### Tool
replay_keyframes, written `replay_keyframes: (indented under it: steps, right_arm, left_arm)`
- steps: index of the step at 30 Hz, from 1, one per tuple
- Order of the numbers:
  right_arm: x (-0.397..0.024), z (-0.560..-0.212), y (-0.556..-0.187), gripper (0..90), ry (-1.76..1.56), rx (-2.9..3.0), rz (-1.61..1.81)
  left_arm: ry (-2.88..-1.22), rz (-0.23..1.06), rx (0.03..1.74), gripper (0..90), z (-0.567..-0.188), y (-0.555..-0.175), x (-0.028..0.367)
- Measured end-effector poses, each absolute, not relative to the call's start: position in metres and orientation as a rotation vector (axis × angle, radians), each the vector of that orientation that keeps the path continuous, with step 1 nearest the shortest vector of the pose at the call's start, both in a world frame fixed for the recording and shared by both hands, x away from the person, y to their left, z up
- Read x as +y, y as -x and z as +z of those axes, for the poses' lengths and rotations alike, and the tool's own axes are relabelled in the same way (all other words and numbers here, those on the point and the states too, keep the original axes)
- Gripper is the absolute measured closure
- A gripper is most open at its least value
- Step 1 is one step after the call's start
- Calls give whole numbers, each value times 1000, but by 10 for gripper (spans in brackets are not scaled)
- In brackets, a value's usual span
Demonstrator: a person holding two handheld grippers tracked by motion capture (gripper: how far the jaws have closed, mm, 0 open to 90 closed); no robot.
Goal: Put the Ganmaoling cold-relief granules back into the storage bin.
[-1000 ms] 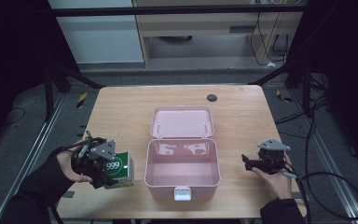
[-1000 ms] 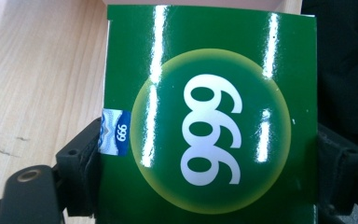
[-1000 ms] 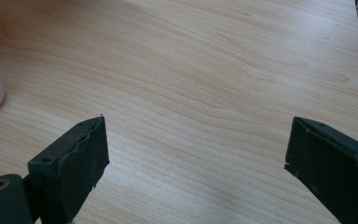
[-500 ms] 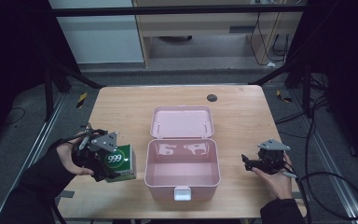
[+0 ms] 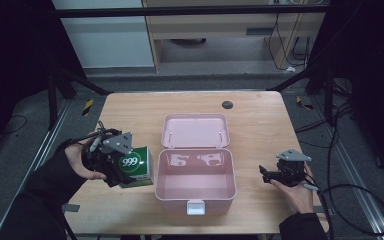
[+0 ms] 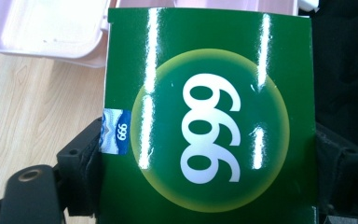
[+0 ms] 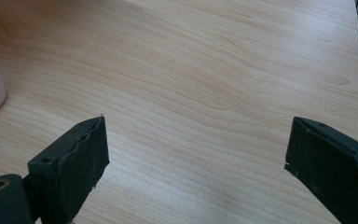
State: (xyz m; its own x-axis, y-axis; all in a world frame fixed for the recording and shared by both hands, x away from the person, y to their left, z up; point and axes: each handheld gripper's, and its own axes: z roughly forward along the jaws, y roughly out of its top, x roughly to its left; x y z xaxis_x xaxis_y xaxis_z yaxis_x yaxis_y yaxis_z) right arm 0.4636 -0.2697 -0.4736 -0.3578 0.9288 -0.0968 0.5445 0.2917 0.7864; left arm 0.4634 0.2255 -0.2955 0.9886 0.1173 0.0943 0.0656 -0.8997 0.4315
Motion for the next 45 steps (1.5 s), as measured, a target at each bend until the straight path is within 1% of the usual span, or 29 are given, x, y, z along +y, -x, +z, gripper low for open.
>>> replay_keyframes:
  steps: [6, 22, 36, 45]
  right_arm:
    - [-270, -474, -464, 61, -1311, 2012, 904]
    - [-270, -473, -463, 61, -1305, 2016, 905]
    - [-269, -474, -463, 62, -1295, 2024, 896]
    - [-269, -474, -463, 62, -1296, 2021, 899]
  left_arm:
    - [-2678, 161, 138, 151, -289, -466, 218]
    - [-2687, 155, 65, 151, -278, -467, 189]
    - [-2664, 146, 14, 151, -281, -469, 167]
    - [-2654, 119, -13, 151, -286, -474, 152]
